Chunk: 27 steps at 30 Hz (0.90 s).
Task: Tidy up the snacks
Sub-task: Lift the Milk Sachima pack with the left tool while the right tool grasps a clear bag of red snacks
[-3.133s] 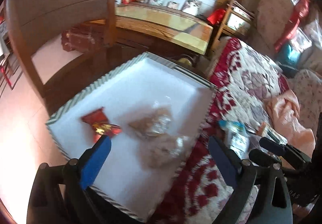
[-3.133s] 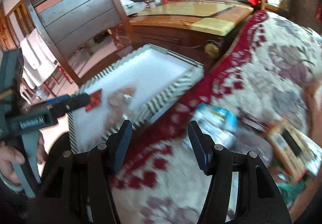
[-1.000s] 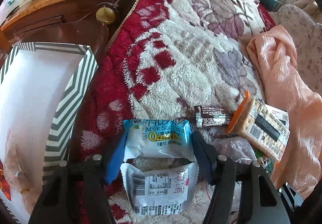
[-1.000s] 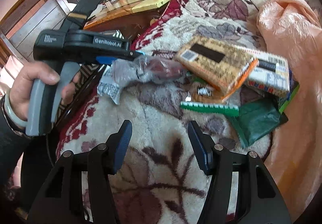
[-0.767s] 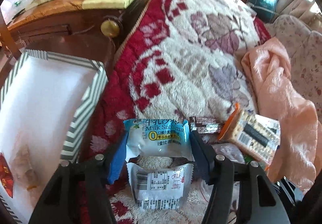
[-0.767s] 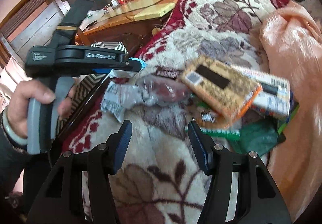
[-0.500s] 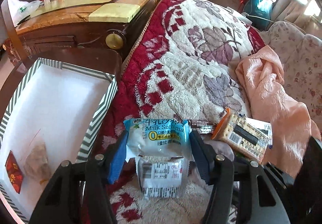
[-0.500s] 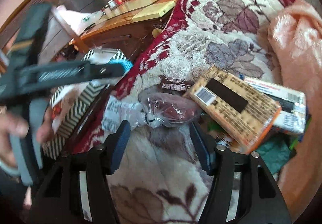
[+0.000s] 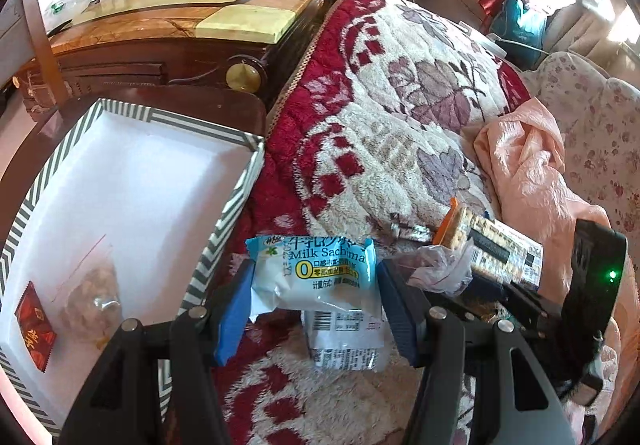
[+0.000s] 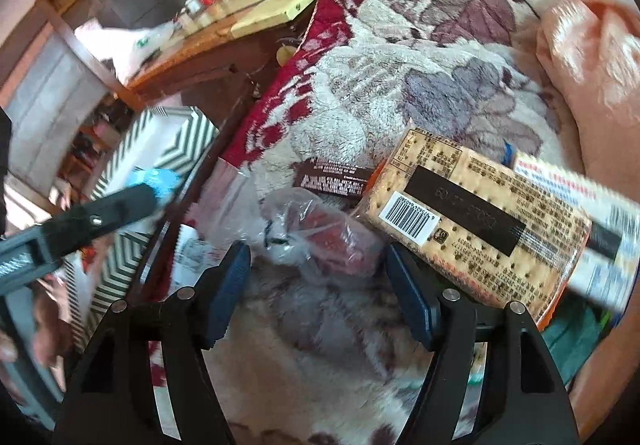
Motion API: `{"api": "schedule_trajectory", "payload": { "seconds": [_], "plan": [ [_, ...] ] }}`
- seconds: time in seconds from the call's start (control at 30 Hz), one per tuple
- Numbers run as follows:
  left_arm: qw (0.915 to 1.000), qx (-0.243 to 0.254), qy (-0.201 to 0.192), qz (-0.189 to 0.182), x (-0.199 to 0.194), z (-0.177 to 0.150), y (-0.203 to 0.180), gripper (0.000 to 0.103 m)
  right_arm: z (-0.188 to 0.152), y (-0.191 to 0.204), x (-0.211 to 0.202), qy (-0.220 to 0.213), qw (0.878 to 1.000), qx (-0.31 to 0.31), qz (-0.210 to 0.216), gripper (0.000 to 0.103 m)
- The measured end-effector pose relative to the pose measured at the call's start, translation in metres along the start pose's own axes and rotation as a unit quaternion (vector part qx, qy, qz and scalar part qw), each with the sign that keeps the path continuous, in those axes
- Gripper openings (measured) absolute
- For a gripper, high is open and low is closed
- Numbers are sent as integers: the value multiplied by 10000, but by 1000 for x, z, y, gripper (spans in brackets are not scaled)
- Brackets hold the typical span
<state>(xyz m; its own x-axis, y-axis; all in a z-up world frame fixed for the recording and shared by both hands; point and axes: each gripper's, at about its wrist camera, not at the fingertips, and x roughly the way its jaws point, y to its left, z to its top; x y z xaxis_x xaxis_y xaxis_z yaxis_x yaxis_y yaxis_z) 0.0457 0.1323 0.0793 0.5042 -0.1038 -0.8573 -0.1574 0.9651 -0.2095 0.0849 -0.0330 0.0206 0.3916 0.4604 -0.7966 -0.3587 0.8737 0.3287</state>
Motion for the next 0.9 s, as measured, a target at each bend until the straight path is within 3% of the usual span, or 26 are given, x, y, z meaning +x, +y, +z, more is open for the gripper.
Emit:
{"api": "schedule_trajectory", "payload": {
  "seconds": [0.17,0.2,0.27,0.47,0.9],
  "plan": [
    [10000,-64,-11,13,-1,-1,6,63,9,4,5,-46,9980,-630,66,69],
    [10000,-69,-5,15,-1,-1,7,63,9,5,7,-43,9972,-735,127,57],
    [10000,-91,4,20,0,-3,7,63,8,6,11,59,9961,-877,54,44],
    [9999,-125,-5,0,-4,-9,5,63,0,5,-5,-17,9965,-807,224,34],
    [9993,50,-271,254,-27,-30,-4,64,-15,25,-47,-368,9955,-736,463,33]
  ]
}}
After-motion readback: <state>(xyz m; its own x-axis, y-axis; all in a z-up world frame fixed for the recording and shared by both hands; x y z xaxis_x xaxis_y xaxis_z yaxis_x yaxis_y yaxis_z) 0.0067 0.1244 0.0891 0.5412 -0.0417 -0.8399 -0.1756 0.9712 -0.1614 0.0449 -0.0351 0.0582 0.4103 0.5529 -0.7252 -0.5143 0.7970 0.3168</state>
